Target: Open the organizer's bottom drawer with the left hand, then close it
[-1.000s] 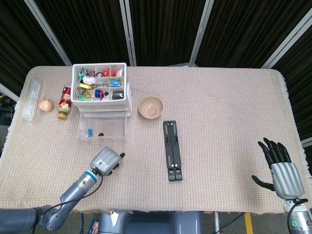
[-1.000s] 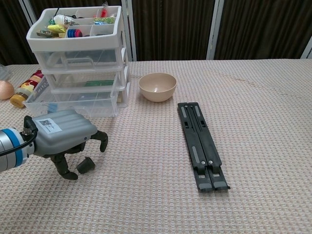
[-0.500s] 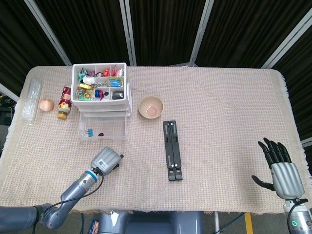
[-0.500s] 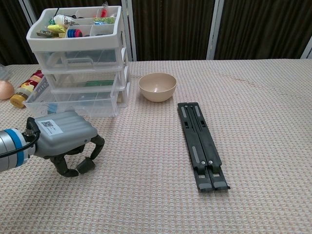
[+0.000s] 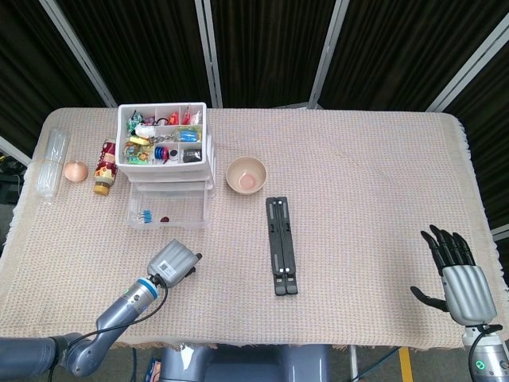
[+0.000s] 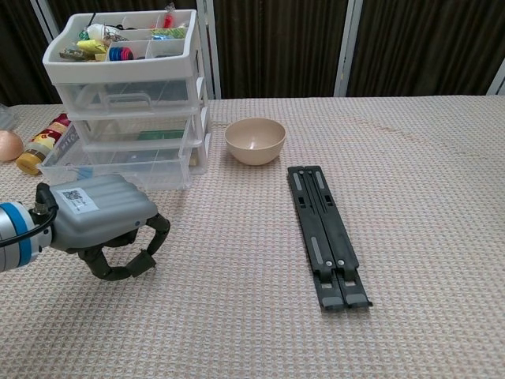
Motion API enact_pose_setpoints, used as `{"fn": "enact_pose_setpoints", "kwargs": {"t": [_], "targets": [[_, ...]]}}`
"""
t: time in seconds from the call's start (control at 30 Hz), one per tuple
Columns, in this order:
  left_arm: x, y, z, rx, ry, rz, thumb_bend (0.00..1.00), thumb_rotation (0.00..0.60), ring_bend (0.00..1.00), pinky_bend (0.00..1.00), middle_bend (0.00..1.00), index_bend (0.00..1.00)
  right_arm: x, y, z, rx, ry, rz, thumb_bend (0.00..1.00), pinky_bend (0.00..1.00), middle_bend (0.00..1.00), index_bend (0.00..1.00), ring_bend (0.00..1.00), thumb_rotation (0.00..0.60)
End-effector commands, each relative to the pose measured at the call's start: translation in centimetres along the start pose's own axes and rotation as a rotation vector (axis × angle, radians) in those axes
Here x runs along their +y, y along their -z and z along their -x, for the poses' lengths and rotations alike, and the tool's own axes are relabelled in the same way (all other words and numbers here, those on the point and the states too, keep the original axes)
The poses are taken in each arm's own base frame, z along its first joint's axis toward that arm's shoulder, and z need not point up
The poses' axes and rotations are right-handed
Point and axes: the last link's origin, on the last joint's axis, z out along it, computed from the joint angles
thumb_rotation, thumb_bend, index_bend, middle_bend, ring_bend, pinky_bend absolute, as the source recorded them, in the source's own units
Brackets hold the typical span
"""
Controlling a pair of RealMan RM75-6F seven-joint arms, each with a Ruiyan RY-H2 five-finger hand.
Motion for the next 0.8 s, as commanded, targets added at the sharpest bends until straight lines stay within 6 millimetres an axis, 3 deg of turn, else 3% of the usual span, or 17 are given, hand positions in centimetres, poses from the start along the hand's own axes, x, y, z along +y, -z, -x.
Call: {"fn": "enact_pose_setpoints", "kwargs": {"t": [0.03,0.27,0.43,0.63,0.8], "targets": [[0.1,0.2,-0.9,0.039,0.005,0.004,0.43,0.600,0.89,0.73,1.00,0.57,0.0,0.0,0.0,0.000,0.001,0.000,0.06,0.00,0.00,0.07,0.00,0.600],[-0.6,0.8,-4.9,0.184,0.025,-0.010,0.43,0.600,0.89,0.73,1.00,0.57,0.0,0.0,0.0,0.000,0.001,-0.003,0.06,0.00,0.00,0.07,0.00,0.600],[-2.4,0.5,-7.5,0.266,0.018,-0.062,0.43,0.600,0.89,0.73,1.00,0.57,-0.1,0.1,0.0,-0.001,0.000,-0.004,0.06,0.00,0.00,0.07,0.00,0.600],[-5.5,-0.9,-8.4,0.280,0.001,-0.153,0.43,0.600,0.89,0.73,1.00,0.57,0.0,0.1,0.0,-0.002,0.002,-0.001,0.06,0.00,0.00,0.07,0.00,0.600],[-8.1,-2.3,-7.9,0.257,0.012,-0.239,0.43,0.600,0.89,0.73,1.00,0.57,0.0,0.0,0.1,-0.004,0.002,0.000,0.06,0.00,0.00,0.07,0.00,0.600]]}}
